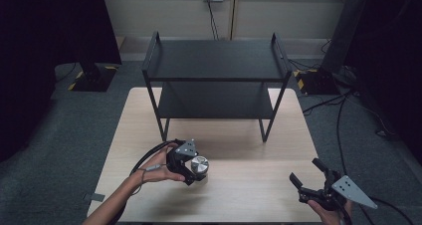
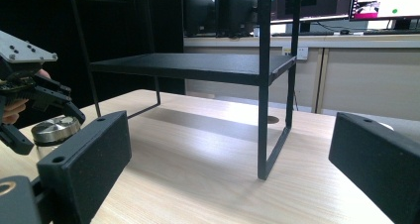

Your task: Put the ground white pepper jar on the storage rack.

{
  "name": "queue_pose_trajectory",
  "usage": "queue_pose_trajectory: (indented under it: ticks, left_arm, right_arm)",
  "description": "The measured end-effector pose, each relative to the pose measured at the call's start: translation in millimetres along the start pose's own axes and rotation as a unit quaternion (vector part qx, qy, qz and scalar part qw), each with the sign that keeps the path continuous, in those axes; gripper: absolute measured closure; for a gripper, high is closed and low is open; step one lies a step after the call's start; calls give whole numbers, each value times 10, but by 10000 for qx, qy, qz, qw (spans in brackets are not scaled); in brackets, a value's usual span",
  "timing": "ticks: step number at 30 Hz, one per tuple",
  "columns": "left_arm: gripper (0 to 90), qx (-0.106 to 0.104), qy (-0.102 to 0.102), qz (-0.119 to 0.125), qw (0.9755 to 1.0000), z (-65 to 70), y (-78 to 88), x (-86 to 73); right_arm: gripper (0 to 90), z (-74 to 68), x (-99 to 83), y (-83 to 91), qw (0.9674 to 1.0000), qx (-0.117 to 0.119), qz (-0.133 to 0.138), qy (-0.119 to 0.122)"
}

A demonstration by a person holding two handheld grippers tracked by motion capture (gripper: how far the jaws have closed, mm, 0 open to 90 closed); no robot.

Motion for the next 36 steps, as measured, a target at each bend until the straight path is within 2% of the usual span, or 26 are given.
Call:
queue_pose_trajectory:
  ticks: [7, 9, 12, 13, 15, 20, 21, 26, 28, 30, 32, 36]
  left_arm:
    - [126, 12, 1, 38, 10000, -14, -48, -10]
    - [179, 27, -38, 93, 9999, -24, -53, -32]
    - [307, -171, 2, 320, 9993, -86, -67, -101]
    - [311, -192, 8, 345, 9992, -95, -69, -110]
    - [316, -94, -74, 367, 9993, -76, -62, -110]
    - [332, -51, -51, 392, 9992, -67, -48, -79]
    - [336, -1, 4, 374, 9993, -57, -28, -55]
    - [344, -60, 84, 313, 9995, -81, -13, -32]
    - [346, 14, 116, 315, 9994, -53, -1, -25]
    - [346, -28, 143, 265, 9995, -58, 13, -10]
    - [346, -59, 215, 325, 9992, -68, 29, -23]
    - [346, 43, 238, 372, 9990, -56, 86, -3]
  right_arm:
    - [21, 0, -1, -3, 10000, -4, -8, 13]
    - [21, 1, -1, -3, 10000, -3, -10, 14]
    - [21, 0, -2, -1, 10000, -4, -7, 0]
    - [21, 1, -2, -1, 10000, -6, -11, 7]
    - [21, 0, -3, -4, 10000, -7, -10, 12]
    - [21, -2, -2, -5, 10000, -2, -7, 23]
    - [21, -2, -2, -4, 10000, -7, -4, 23]
    - [21, 0, -3, -5, 10000, 6, 3, 26]
    - [21, 1, -4, -5, 10000, 8, 2, 18]
    - [21, 3, -4, -6, 10000, 13, 3, 24]
    - [21, 5, -5, -9, 10000, 17, -6, 10]
    - [21, 1, -3, -10, 10000, 23, -4, 25]
Point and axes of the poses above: each handheld gripper's, and its own axes: y roughly backward along the jaws, x roughly out of its top, z roughly to its right, the point moved 4 cm from there along -y, roughly forward along the jaws, and after that the axes turned 14 degrees about -z, right-handed, at the moved point
